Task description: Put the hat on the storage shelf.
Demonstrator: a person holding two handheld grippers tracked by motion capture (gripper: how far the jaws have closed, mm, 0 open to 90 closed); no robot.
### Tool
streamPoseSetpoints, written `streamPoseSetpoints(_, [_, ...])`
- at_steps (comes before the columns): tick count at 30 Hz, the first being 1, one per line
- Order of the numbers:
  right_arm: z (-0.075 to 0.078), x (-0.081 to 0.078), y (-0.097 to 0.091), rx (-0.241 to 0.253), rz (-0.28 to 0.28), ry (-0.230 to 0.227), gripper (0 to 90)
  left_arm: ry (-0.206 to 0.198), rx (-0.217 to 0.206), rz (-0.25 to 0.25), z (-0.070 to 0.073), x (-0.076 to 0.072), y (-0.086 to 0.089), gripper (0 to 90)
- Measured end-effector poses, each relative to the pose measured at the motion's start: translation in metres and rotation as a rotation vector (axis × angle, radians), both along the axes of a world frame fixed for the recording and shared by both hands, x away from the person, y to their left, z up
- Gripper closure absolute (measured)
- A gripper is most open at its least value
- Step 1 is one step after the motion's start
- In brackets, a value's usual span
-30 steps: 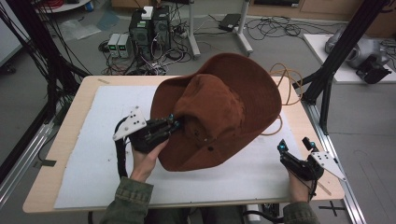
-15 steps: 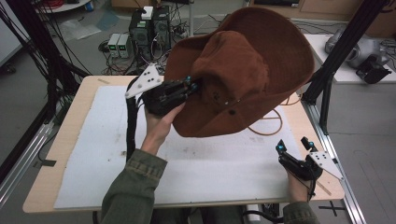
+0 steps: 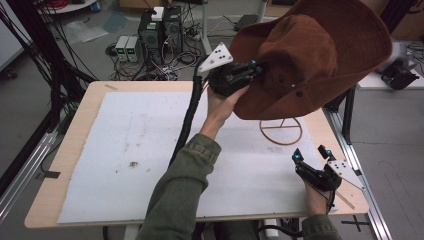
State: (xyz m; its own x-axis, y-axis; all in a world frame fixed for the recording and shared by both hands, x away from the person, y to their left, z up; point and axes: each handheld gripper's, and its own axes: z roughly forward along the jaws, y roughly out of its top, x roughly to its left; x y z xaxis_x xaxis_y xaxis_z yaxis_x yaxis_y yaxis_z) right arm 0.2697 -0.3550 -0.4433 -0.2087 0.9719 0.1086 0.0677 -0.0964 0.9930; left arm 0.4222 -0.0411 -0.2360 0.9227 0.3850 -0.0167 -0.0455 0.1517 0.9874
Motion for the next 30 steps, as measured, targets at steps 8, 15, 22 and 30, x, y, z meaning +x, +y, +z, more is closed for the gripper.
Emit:
streamPoseSetpoints(8, [-0.002,0.001,0.0,-0.009,0.012,0.004,10.2,0.023,0.064,-0.01,-0.006,0.027,-0.041,89.1])
streamPoseSetpoints(15, [-0.002,-0.001,-0.003,0.0,0.013,0.006,10.2,0.059,0.117,-0.018,-0.021,0.046,-0.069,89.0])
streamPoseSetpoints(22, [-0.002,0.0,-0.003,0.006,0.02,0.005,10.2,0.057,0.186,-0.003,-0.029,0.049,-0.08,89.0])
streamPoseSetpoints(30, [-0.001,-0.001,-0.002,0.011,0.023,0.007,10.3,0.07,0.3,0.06,-0.034,0.053,-0.081,88.4])
